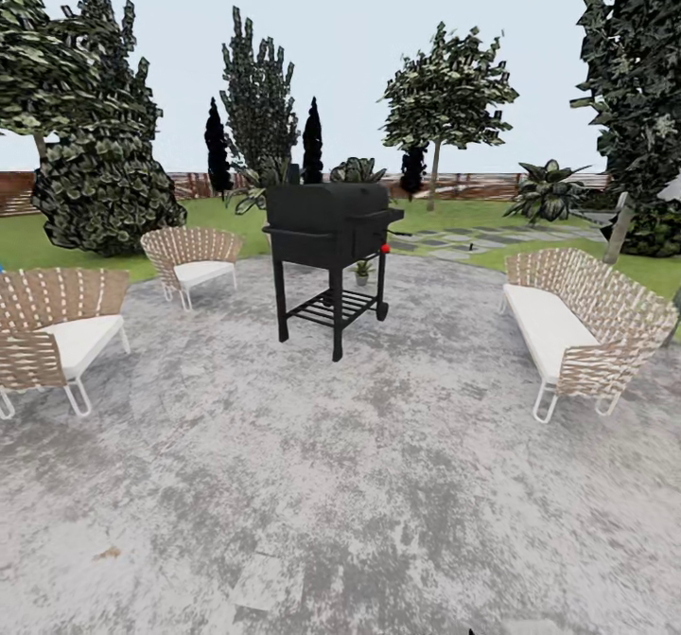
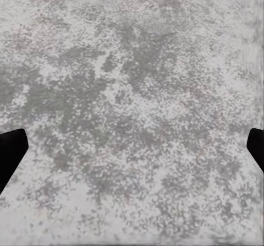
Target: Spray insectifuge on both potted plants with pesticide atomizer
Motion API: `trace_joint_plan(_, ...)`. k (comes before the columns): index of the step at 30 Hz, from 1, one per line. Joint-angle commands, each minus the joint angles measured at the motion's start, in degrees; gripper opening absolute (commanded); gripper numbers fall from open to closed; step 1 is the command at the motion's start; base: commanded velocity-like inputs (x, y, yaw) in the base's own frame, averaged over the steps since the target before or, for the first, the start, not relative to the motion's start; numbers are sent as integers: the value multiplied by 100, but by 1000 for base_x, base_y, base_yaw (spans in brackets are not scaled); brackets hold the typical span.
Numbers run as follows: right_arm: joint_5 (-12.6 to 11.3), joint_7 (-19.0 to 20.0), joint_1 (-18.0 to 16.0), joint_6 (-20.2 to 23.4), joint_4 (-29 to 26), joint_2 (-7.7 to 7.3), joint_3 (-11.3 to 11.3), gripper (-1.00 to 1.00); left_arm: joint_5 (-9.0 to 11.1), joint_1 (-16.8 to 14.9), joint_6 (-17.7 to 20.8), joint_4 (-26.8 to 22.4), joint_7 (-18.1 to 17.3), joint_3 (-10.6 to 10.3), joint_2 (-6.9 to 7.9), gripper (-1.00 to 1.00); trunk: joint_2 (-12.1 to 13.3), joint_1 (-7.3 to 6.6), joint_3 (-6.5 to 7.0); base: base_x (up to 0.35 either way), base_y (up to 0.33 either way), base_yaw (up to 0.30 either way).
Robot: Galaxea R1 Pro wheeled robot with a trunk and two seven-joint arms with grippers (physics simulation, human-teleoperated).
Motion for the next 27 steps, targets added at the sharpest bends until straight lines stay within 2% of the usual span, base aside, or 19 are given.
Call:
trace_joint_plan(1,0,0,-7,-19,6,3,1,100,1,-2,-20,9,0,1,2,100,-3,0,-6,0,0,-266)
trace_joint_plan(14,-4,-24,-5,-27,265,8,-30,100,61,-2,-17,14,12,29,0,100,-3,0,-6,0,0,-267)
trace_joint_plan(27,0,-27,-8,-27,286,9,-6,100,73,-2,-16,31,20,37,-9,100,-524,285,-244,0,0,-267)
